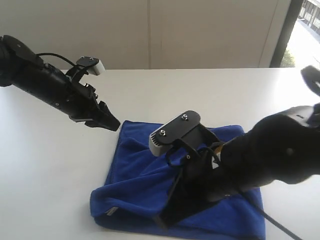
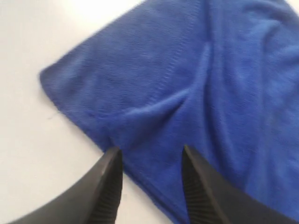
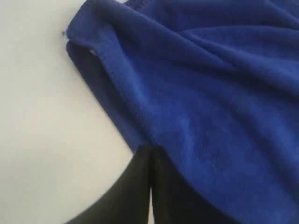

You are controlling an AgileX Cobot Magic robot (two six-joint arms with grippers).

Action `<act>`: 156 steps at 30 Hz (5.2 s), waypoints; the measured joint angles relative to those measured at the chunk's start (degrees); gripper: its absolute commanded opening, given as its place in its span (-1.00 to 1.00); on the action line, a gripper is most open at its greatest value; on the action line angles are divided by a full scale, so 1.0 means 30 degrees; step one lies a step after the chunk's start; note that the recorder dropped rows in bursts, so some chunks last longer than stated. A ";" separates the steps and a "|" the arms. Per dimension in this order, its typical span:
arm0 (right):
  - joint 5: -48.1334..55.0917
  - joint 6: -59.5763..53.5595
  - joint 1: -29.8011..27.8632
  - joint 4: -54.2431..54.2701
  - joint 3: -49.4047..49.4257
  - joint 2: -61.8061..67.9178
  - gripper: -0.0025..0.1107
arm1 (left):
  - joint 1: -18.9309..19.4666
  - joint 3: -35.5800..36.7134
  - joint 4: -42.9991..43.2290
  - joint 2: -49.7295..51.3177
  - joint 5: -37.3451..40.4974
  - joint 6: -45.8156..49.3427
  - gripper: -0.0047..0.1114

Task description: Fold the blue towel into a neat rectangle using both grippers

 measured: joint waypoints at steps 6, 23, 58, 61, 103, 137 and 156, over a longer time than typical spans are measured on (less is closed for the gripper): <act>-0.1300 -0.0601 0.0000 0.0000 -0.1591 0.3128 -0.96 | 0.0000 -0.0751 -0.0041 0.1991 -0.1913 0.1357 -0.11; -0.2271 -0.0767 0.0000 0.0000 -0.2836 0.5255 -0.96 | -0.0501 -0.3976 -0.0509 0.5525 -0.0741 0.3197 -0.11; -0.1828 -0.0767 0.0000 0.0000 -0.2836 0.5255 -0.96 | -0.1290 -0.4124 0.0053 0.3665 -0.1218 0.3503 -0.92; -0.1789 -0.0767 0.0000 0.0000 -0.2836 0.5255 -0.96 | -0.1290 -0.4138 0.0382 0.3564 -0.0916 0.3461 -0.84; -0.1118 -0.0767 0.0000 -0.0388 -0.2836 0.5219 -0.96 | -0.1290 -0.4251 0.1490 0.3109 -0.2551 0.3198 -0.92; -0.0369 0.1664 -0.0250 -0.3712 -0.2836 0.3688 -0.96 | -0.1290 -0.4251 0.1234 0.4029 -0.5519 0.3198 0.19; 0.3362 0.6440 -0.3575 -0.9848 -0.4931 0.2424 -0.96 | -0.2141 -0.2056 0.4799 0.1149 0.9378 0.4345 -0.20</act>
